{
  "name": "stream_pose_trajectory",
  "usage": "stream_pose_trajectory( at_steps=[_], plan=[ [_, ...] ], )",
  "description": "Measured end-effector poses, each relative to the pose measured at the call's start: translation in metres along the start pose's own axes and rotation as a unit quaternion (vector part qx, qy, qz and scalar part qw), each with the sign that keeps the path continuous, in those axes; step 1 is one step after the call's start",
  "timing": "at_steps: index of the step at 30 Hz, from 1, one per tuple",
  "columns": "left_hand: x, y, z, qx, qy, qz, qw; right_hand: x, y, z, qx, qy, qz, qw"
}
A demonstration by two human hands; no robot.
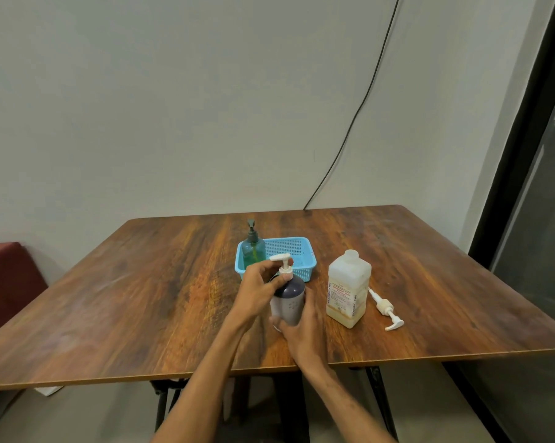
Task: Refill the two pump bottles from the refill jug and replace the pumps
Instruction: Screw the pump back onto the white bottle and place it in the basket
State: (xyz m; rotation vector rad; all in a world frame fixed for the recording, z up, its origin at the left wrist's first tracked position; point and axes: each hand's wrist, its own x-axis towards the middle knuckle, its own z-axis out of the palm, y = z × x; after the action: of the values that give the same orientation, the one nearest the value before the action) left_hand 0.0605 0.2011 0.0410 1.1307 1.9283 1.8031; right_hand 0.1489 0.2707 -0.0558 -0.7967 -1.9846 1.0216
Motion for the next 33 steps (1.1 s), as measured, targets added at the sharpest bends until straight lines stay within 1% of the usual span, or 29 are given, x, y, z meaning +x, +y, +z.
stream_pose_trajectory(
  at_steps=[1,4,6,8,10,13,15,17,18,19,21,22,25,27,28,31,33],
  plan=[
    [-0.002,0.001,0.003,0.007,0.027,0.004,1.000,0.000,0.000,-0.001,-0.002,0.001,-0.002,1.000],
    [-0.013,0.008,0.019,0.041,0.154,0.022,0.987,-0.001,0.000,0.000,0.000,0.003,-0.005,1.000],
    [-0.014,0.008,0.029,0.044,0.186,0.033,0.981,-0.003,-0.001,-0.001,-0.036,0.015,-0.007,0.999],
    [-0.013,0.007,0.032,0.044,0.192,0.036,0.980,-0.003,-0.001,-0.002,-0.045,0.019,-0.003,0.999],
    [-0.009,0.002,0.028,0.030,0.174,0.031,0.984,-0.002,-0.002,-0.003,-0.023,0.000,0.000,1.000],
    [-0.004,-0.003,0.014,-0.003,0.071,0.006,0.997,0.002,0.000,-0.004,-0.003,-0.008,0.005,1.000],
    [-0.002,-0.004,0.007,-0.017,0.012,-0.003,1.000,0.002,0.002,-0.002,-0.006,-0.012,0.008,1.000],
    [-0.004,-0.001,0.006,-0.026,0.000,-0.001,1.000,0.001,0.002,-0.001,-0.004,-0.012,0.010,1.000],
    [-0.006,0.001,0.010,-0.020,0.023,0.006,1.000,0.000,0.003,-0.001,-0.003,-0.010,0.008,1.000],
    [-0.008,0.002,0.015,0.002,0.065,0.016,0.998,0.000,0.002,-0.001,-0.001,-0.008,0.004,1.000],
    [-0.012,0.002,0.026,0.055,0.168,0.035,0.984,0.001,0.002,-0.001,-0.003,0.000,-0.003,1.000],
    [-0.013,0.002,0.031,0.069,0.200,0.041,0.976,0.001,0.003,-0.002,-0.014,0.007,-0.010,1.000],
    [-0.012,0.001,0.037,0.104,0.222,0.054,0.968,-0.001,0.001,-0.004,-0.032,0.013,-0.014,0.999],
    [-0.010,0.002,0.032,0.109,0.205,0.059,0.971,-0.001,0.001,-0.002,-0.028,0.011,-0.013,0.999],
    [-0.008,0.002,0.029,0.107,0.182,0.060,0.976,0.000,0.002,-0.001,-0.023,0.008,-0.010,1.000],
    [-0.003,0.001,0.013,0.116,0.083,0.049,0.989,0.002,0.003,-0.001,0.005,-0.007,0.000,1.000],
    [0.002,-0.002,0.002,0.099,0.012,0.039,0.994,0.003,0.003,-0.001,-0.001,-0.003,0.003,1.000]
  ],
)
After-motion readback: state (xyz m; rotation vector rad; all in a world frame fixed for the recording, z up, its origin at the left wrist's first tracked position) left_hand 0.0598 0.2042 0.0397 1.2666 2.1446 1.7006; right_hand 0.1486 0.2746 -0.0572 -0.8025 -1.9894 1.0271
